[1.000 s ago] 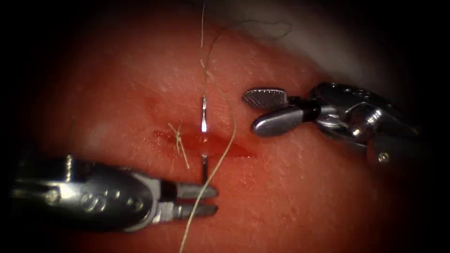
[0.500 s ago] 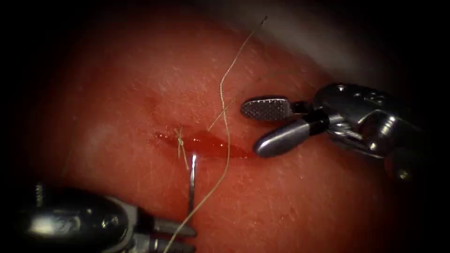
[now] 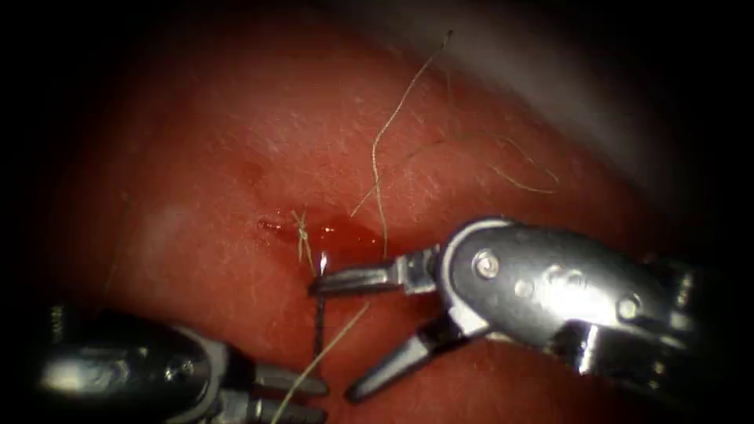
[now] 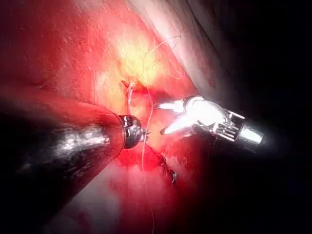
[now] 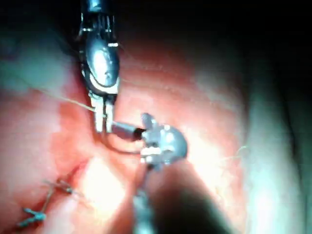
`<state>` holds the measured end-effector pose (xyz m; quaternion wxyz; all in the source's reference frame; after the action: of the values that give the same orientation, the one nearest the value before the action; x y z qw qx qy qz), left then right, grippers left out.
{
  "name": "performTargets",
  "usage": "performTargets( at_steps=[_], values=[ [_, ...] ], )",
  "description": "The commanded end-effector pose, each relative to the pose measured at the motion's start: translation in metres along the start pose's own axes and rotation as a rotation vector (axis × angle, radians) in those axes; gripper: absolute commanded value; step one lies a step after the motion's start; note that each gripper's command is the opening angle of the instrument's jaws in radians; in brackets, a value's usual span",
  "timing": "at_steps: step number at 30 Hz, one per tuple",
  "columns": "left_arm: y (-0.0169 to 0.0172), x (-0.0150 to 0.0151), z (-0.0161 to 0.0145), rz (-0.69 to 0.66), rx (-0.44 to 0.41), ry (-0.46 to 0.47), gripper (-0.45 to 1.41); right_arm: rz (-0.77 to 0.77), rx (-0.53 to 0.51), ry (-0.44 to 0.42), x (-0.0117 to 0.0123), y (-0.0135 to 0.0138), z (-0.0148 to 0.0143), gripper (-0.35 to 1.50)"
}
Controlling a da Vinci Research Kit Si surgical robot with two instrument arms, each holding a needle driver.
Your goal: Wound Closure
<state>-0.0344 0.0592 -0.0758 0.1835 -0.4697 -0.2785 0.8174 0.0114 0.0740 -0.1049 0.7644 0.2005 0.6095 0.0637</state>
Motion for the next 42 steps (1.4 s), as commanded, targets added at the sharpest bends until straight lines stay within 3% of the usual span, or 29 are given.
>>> performTargets(
  at_steps=[1,2,3,5,12,26,31,32,33,35,38,40,42],
  values=[
    [0.0000,-0.0005,0.0007,-0.001,-0.001,-0.005,-0.35,-0.035,-0.009,-0.020,-0.0004,0.0010,0.0003,0.44],
    [0.0000,-0.0005,0.0007,-0.001,-0.001,-0.005,-0.35,-0.035,-0.009,-0.020,-0.0004,0.0010,0.0003,0.44],
    [0.0000,-0.0004,0.0007,-0.001,-0.001,-0.005,-0.35,-0.062,0.006,-0.048,-0.0007,0.0010,0.0004,0.07],
    [0.0000,-0.0004,0.0006,-0.007,-0.002,-0.005,-0.35,-0.105,0.068,-0.124,-0.0014,0.0006,0.0007,-0.35],
    [0.0001,0.0003,0.0000,-0.006,0.002,-0.002,-0.35,-0.155,0.189,-0.242,-0.0041,-0.0003,0.0017,-0.35],
    [0.0002,0.0018,-0.0015,0.027,0.031,0.007,-0.35,-0.123,0.263,-0.285,-0.0045,-0.0026,-0.0016,-0.35],
    [0.0007,0.0025,-0.0016,0.032,0.038,0.007,-0.35,-0.110,0.188,-0.299,-0.0040,-0.0020,-0.0007,-0.35],
    [0.0010,0.0028,-0.0013,0.040,0.041,0.008,-0.35,-0.108,0.181,-0.300,-0.0038,-0.0021,0.0004,-0.06],
    [0.0010,0.0028,-0.0013,0.040,0.041,0.008,-0.35,-0.108,0.181,-0.300,-0.0038,-0.0021,0.0004,-0.06],
    [0.0013,0.0035,-0.0015,0.051,0.039,0.010,-0.35,-0.100,0.171,-0.282,-0.0037,-0.0022,0.0016,-0.32],
    [0.0024,0.0053,-0.0024,0.071,0.044,0.013,-0.35,-0.086,0.121,-0.232,-0.0031,-0.0015,0.0021,-0.35],
    [0.0034,0.0066,-0.0030,0.088,0.057,-0.010,-0.35,-0.081,0.114,-0.231,-0.0026,-0.0013,0.0013,-0.35],
    [0.0059,0.0099,-0.0038,0.187,0.099,-0.066,-0.35,-0.072,0.095,-0.227,-0.0020,-0.0011,-0.0019,-0.35]
  ],
)
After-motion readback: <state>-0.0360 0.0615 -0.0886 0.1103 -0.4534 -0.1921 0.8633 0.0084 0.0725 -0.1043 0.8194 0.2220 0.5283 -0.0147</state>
